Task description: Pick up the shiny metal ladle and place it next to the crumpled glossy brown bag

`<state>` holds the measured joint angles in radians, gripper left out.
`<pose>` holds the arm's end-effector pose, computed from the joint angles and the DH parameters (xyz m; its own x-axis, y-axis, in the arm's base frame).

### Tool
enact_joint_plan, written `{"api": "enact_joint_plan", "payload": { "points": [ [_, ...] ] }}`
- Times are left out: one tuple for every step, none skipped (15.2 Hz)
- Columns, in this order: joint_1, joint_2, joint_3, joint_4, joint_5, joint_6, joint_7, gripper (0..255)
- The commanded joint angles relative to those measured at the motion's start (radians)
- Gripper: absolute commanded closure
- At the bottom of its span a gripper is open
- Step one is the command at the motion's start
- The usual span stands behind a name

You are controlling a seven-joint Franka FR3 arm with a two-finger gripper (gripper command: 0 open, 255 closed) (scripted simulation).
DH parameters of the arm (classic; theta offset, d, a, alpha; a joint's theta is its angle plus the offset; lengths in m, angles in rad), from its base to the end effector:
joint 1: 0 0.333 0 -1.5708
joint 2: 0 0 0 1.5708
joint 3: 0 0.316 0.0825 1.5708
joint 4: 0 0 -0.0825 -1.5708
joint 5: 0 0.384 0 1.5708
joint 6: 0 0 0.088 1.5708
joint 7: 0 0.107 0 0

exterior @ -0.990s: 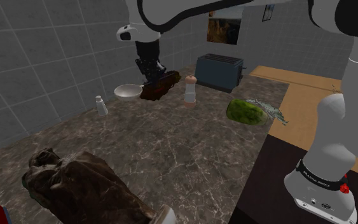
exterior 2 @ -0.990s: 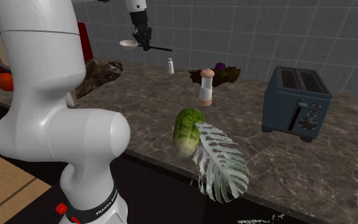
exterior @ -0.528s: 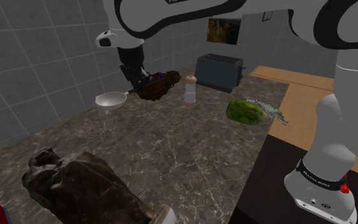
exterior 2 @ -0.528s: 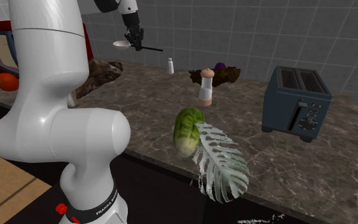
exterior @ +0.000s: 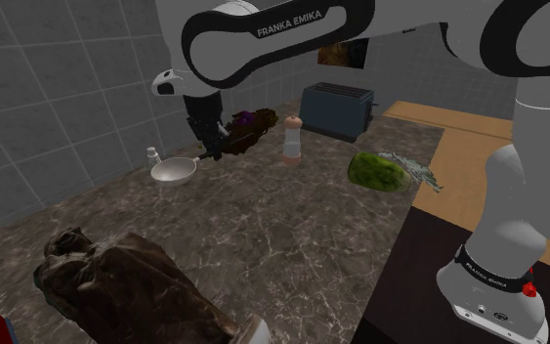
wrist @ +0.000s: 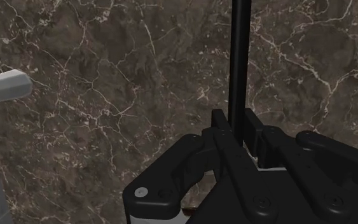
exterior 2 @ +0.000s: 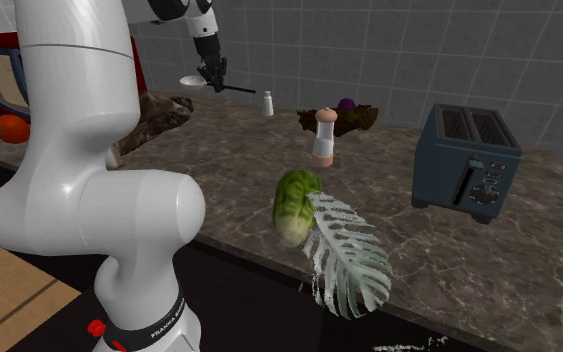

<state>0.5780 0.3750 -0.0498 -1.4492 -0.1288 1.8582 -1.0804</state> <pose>0.5869 0.3367 0.4775 -0.0702 0.9914 -0.1108 0.9922 0.0809 0.0948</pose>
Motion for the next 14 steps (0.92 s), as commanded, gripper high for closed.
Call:
{"api": "enact_joint_plan", "payload": {
  "points": [
    [0.001, -0.001, 0.0, -0.028, -0.001, 0.028, 0.005, 255],
    [0.001, 0.001, 0.0, -0.039, -0.002, 0.04, 0.006, 255],
    [0.001, 0.002, 0.0, -0.05, -0.002, 0.053, 0.008, 255],
    [0.0, 0.004, 0.0, -0.061, -0.003, 0.065, 0.009, 255],
    [0.0, 0.006, 0.0, -0.071, -0.003, 0.078, 0.011, 255],
    [0.0, 0.009, 0.0, -0.081, -0.004, 0.09, 0.013, 255],
    [0.0, 0.011, 0.0, -0.091, -0.004, 0.102, 0.014, 255],
    [0.0, 0.014, 0.0, -0.1, -0.005, 0.114, 0.016, 255],
    [0.0, 0.017, 0.0, -0.11, -0.005, 0.126, 0.017, 255],
    [0.0, 0.02, 0.0, -0.118, -0.006, 0.138, 0.019, 255],
    [0.0, 0.023, 0.0, -0.127, -0.006, 0.15, 0.02, 255],
    [0.0, 0.027, -0.001, -0.135, -0.007, 0.161, 0.022, 255],
    [0.0, 0.031, -0.001, -0.143, -0.007, 0.173, 0.024, 255],
    [-0.001, 0.035, -0.001, -0.151, -0.008, 0.185, 0.025, 255]
  ]
}}
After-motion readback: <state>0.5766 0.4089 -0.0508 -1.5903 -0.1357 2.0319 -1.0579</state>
